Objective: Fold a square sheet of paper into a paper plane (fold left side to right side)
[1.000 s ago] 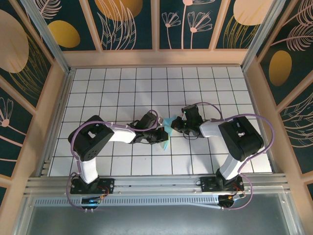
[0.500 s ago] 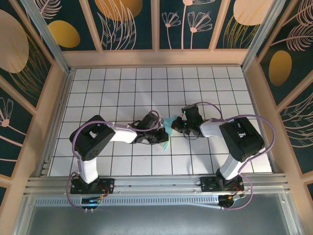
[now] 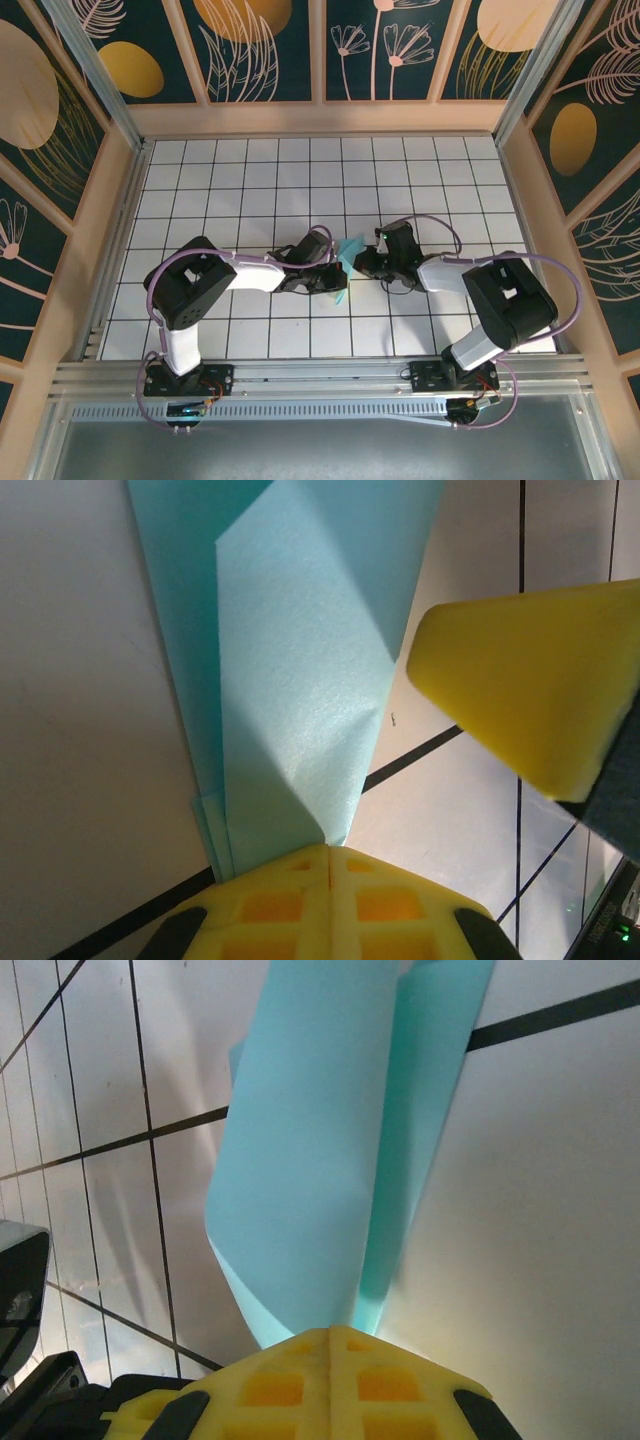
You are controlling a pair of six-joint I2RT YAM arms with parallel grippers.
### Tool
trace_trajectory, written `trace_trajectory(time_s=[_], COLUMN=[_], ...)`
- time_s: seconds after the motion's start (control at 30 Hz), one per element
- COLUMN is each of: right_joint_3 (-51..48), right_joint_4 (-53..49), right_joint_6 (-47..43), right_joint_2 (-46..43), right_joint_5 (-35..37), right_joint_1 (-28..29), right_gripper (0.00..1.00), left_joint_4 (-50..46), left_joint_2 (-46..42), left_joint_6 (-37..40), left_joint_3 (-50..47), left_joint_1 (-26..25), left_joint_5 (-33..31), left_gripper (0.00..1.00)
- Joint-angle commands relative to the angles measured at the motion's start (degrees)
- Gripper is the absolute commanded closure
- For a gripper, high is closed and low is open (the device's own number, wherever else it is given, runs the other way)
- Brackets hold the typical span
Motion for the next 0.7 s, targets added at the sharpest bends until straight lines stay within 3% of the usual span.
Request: trace_trajectory(time_s=[0.0,0.67], right_joint_3=[0.72,4.84], right_joint_4=[3.11,-1.90], right_joint_6=[-0.08,-3.52], right_joint_2=[2.30,7.06], right_joint_5=[-1.07,3.10], right_joint_1=[0.78,0.06], right_gripper=[1.00,1.00], left_joint_4=[-8.55,-11.39], left_joint_2=[3.62,3.75], left_joint_6=[1.75,3.05], left_joint_3=[-0.82,-0.53], left_joint_1=[0.00,-0.08], left_joint_5=[-4.84,-6.40], left_gripper=[1.00,1.00])
